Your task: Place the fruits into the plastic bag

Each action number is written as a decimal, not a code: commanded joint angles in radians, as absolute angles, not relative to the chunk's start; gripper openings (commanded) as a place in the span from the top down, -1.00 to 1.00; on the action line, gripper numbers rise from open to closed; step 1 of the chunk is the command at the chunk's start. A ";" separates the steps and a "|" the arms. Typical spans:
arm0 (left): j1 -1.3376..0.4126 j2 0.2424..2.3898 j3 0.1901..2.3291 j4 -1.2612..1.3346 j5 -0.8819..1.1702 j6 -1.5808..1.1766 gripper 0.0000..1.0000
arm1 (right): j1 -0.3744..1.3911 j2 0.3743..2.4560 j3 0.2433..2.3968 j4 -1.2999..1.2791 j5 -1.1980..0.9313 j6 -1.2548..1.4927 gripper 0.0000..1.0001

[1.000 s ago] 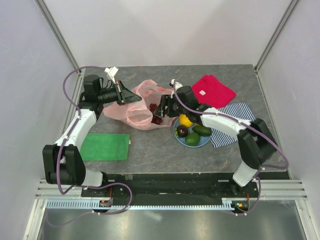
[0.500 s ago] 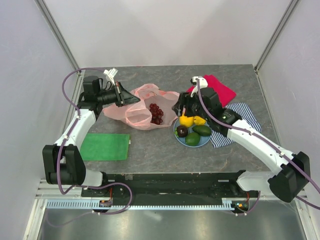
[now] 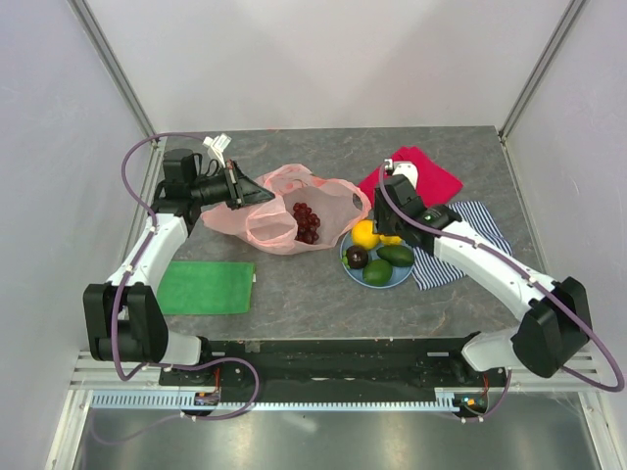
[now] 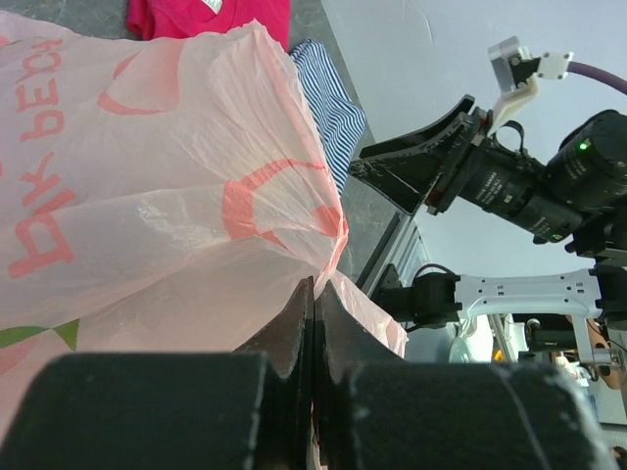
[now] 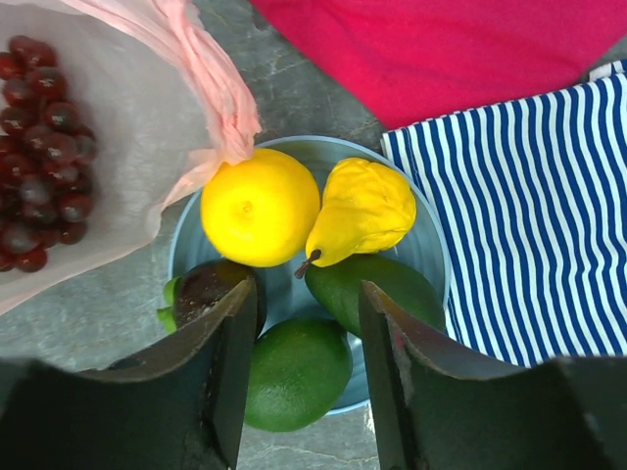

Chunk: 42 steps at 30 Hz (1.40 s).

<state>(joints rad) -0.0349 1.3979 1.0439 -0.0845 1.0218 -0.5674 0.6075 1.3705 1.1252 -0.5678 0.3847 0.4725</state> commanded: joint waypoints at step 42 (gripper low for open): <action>-0.031 1.388 1.066 -0.104 1.006 -0.520 0.97 | 0.607 1.532 1.083 -0.505 0.446 0.557 0.43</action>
<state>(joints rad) -0.0349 1.3979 1.0439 -0.1112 1.0000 -0.5591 0.6075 1.5223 1.0866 -0.5098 0.4118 0.5465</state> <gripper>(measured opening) 0.022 0.284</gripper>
